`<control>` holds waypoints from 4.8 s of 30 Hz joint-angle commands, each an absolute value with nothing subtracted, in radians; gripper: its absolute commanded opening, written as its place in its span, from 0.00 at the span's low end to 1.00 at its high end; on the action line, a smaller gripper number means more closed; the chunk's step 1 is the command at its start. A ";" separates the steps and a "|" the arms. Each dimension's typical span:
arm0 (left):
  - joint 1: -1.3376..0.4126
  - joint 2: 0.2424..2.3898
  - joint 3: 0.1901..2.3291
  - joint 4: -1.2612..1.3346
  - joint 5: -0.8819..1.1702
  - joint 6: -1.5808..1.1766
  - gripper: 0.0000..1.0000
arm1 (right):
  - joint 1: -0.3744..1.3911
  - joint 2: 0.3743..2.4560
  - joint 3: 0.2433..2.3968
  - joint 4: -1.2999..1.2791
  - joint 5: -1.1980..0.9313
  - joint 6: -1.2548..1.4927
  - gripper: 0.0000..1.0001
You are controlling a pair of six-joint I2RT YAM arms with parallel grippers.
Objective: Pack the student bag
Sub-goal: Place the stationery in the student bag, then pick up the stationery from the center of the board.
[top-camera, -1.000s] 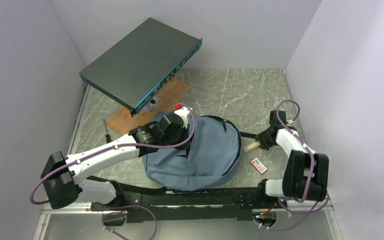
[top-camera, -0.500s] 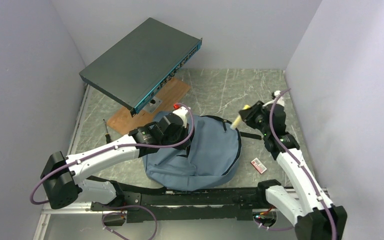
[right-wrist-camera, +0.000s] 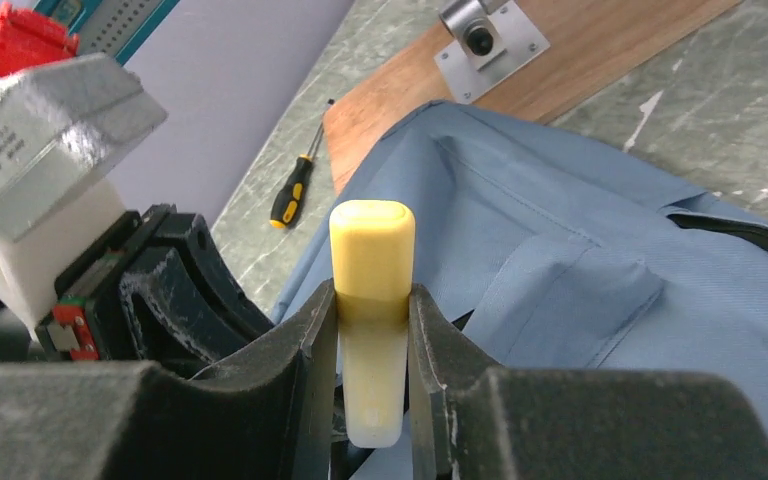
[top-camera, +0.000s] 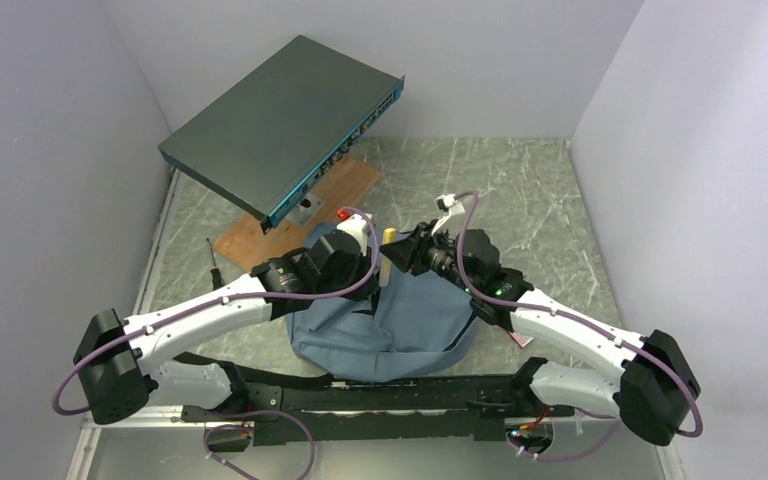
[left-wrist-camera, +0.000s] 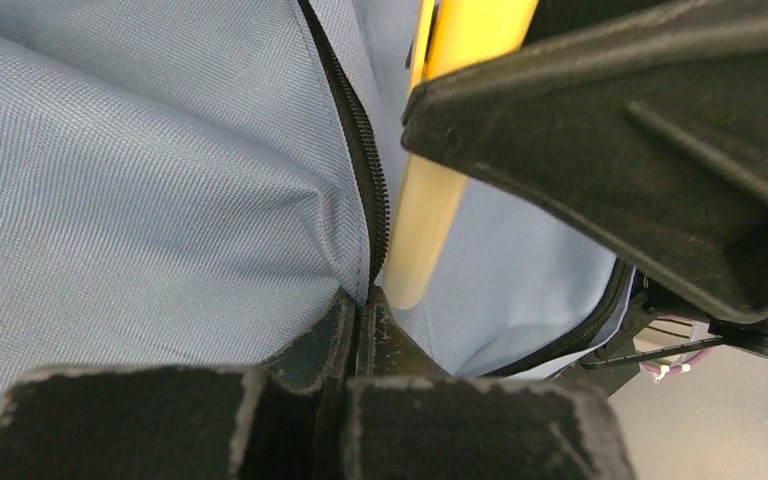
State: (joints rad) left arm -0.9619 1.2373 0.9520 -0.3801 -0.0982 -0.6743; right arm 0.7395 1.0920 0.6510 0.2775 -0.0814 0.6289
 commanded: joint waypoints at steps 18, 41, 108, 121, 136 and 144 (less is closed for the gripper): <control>-0.967 1.169 0.936 -0.283 -0.167 -0.747 0.00 | 0.914 1.114 0.413 0.509 0.065 0.726 0.00; -0.970 1.143 0.927 -0.324 -0.188 -0.737 0.00 | 0.748 1.134 0.684 -0.030 -0.295 0.777 0.63; -0.973 1.103 0.896 -0.280 -0.121 -0.577 0.00 | -0.123 0.941 0.452 -0.619 0.224 1.106 1.00; -0.973 1.117 0.877 -0.230 -0.114 -0.558 0.00 | -0.114 1.273 0.665 -0.452 -0.010 0.792 0.90; -0.971 1.108 0.856 -0.219 -0.104 -0.541 0.00 | -0.023 1.281 0.660 -0.601 0.122 0.709 0.70; -0.971 1.101 0.866 -0.236 -0.112 -0.555 0.00 | 0.032 1.394 0.705 -0.588 0.243 0.724 0.70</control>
